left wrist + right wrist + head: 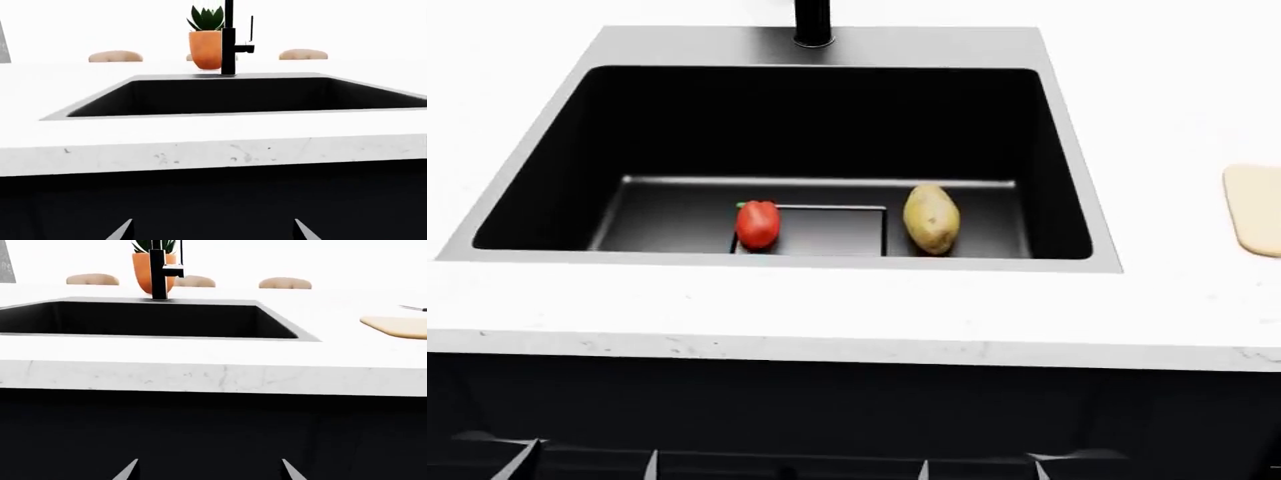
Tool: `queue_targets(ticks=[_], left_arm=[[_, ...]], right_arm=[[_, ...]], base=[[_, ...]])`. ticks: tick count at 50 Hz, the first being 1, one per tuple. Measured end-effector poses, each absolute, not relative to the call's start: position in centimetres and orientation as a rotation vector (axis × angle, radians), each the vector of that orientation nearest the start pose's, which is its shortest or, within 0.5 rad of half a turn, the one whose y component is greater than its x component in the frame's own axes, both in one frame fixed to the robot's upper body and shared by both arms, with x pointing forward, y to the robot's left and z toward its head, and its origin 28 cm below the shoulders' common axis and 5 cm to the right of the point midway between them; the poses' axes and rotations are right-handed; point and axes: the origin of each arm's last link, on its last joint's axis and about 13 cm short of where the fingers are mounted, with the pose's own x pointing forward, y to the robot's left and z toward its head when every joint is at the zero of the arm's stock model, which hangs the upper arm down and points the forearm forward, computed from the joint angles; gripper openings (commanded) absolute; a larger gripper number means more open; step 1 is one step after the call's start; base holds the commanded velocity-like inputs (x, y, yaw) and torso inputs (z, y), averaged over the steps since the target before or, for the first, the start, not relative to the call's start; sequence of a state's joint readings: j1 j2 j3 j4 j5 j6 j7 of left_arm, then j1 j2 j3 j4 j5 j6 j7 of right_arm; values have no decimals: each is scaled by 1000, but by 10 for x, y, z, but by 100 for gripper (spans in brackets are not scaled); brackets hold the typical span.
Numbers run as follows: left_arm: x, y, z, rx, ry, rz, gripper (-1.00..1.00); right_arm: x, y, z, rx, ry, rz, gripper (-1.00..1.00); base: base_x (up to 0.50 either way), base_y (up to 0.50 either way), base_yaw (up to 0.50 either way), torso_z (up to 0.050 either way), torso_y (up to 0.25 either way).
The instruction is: Pick the vegetables from the sink and place them on the cutting board.
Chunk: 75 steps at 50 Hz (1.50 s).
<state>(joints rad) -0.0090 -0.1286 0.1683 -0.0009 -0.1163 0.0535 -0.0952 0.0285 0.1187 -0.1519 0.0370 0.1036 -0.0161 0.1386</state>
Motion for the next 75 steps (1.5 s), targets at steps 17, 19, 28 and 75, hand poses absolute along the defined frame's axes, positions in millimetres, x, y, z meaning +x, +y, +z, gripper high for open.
queue_targets(ticks=[17, 19, 28, 75], left_arm=[[210, 202, 16, 11, -41, -68, 100], [210, 203, 16, 7, -40, -65, 100], [210, 202, 19, -12, -36, -54, 100], [344, 204, 229, -23, 24, -184, 100]], right_arm=[[214, -95, 10, -25, 5, 11, 100], [214, -95, 10, -26, 5, 12, 100], [216, -95, 15, -34, -7, 9, 100], [344, -128, 216, -103, -12, 108, 100]], base=[[0, 0, 0, 26, 0], [0, 0, 0, 0, 0], [0, 0, 0, 0, 0], [131, 0, 0, 0, 0]])
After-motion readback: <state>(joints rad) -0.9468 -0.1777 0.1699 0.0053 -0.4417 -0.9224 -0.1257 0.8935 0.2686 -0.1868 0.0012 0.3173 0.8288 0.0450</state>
